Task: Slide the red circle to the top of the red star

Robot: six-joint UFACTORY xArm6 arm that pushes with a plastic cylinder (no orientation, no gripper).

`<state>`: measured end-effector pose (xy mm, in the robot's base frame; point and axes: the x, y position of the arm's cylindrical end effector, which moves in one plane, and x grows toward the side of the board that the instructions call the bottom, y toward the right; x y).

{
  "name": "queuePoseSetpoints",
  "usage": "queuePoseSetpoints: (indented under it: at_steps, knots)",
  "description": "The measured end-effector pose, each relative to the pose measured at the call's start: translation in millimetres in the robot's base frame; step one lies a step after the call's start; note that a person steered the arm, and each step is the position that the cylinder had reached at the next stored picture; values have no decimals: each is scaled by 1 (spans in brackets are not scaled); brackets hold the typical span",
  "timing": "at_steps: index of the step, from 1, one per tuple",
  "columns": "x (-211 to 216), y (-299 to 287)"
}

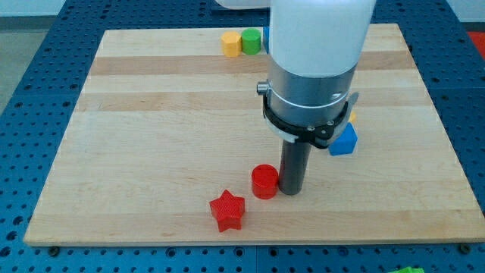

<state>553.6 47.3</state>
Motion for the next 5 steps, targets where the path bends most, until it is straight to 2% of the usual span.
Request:
queuePoseSetpoints:
  at_steps: [5]
  knots:
    - [-13, -19]
